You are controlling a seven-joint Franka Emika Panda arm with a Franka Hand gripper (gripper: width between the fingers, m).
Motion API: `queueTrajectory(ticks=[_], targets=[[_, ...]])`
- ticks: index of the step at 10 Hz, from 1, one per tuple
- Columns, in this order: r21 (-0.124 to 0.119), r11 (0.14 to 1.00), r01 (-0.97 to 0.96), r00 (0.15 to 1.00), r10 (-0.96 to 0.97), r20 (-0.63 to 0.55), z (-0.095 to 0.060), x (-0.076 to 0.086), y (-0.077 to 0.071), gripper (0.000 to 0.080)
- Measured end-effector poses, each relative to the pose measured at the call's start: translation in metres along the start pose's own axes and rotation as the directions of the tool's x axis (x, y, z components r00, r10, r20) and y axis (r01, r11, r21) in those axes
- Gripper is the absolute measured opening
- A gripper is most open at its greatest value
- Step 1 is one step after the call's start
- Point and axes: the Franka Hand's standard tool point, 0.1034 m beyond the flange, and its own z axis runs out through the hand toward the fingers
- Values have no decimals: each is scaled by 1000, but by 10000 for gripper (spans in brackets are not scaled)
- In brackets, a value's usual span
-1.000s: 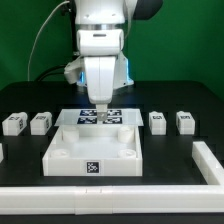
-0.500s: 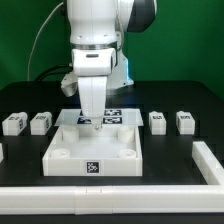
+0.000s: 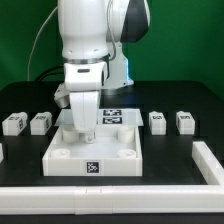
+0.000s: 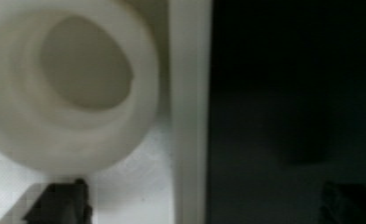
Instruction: Assemble one leg
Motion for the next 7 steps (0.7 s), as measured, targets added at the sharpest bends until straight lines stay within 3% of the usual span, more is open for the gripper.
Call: queueTrajectory(ticks=[2,3,4,6,7], targets=[[-1,1000,-17,1000,17,0,-1,0,1,640],[1,1000,-18,1000,18,0,0,0,0,473],[1,1000,-18,1000,18,0,0,0,0,473],[1,1000,-18,1000,18,0,0,0,0,87],[-4,1000,-18,1000,18,0,-1,0,1,87]])
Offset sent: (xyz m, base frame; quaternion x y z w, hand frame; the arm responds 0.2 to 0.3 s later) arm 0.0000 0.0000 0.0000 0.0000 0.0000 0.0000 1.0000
